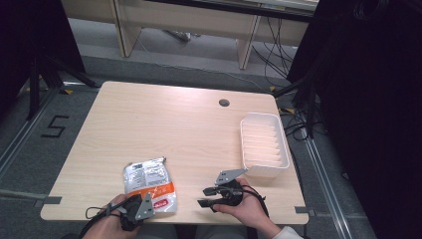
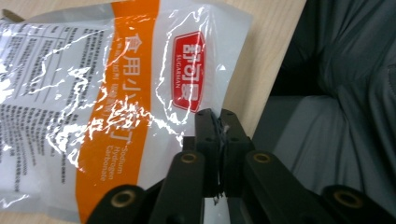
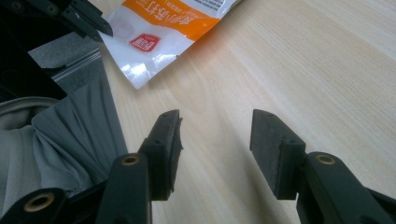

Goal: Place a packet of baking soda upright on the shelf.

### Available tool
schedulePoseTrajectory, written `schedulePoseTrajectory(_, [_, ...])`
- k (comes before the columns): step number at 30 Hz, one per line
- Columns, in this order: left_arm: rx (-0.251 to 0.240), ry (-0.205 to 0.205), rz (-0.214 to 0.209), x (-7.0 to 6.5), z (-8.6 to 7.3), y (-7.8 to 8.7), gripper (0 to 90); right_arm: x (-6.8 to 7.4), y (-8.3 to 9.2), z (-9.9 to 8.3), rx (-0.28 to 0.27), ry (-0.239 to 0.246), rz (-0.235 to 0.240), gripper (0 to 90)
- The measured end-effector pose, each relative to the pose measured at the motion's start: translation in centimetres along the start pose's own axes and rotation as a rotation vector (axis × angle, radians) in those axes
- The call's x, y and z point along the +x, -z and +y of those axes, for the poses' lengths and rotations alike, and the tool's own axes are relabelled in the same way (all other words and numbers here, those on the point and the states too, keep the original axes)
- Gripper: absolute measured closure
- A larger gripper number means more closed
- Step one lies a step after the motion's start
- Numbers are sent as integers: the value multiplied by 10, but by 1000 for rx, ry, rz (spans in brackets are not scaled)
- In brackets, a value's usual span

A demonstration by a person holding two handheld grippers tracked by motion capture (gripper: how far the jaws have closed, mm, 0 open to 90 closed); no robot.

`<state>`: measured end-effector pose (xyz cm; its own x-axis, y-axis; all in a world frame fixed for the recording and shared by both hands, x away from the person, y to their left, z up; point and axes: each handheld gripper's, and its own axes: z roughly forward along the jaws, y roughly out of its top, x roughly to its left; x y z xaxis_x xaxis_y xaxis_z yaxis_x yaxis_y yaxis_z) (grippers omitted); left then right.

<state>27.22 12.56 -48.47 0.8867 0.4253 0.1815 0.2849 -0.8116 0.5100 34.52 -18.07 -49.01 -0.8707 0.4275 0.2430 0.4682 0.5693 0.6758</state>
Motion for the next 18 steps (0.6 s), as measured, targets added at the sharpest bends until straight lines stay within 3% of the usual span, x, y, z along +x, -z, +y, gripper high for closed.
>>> schedulePoseTrajectory(11, [-43,2,6,11,12,24,900,-1,2,7,-30,38,-13,509])
schedulePoseTrajectory(13, [-40,-2,4,14,15,27,900,0,5,11,-1,70,-20,495])
schedulePoseTrajectory(15, [-44,-16,2,16,21,30,900,1,7,19,4,159,-59,482])
schedulePoseTrajectory(18, [-54,-50,13,17,32,35,900,6,13,31,25,218,-92,473])
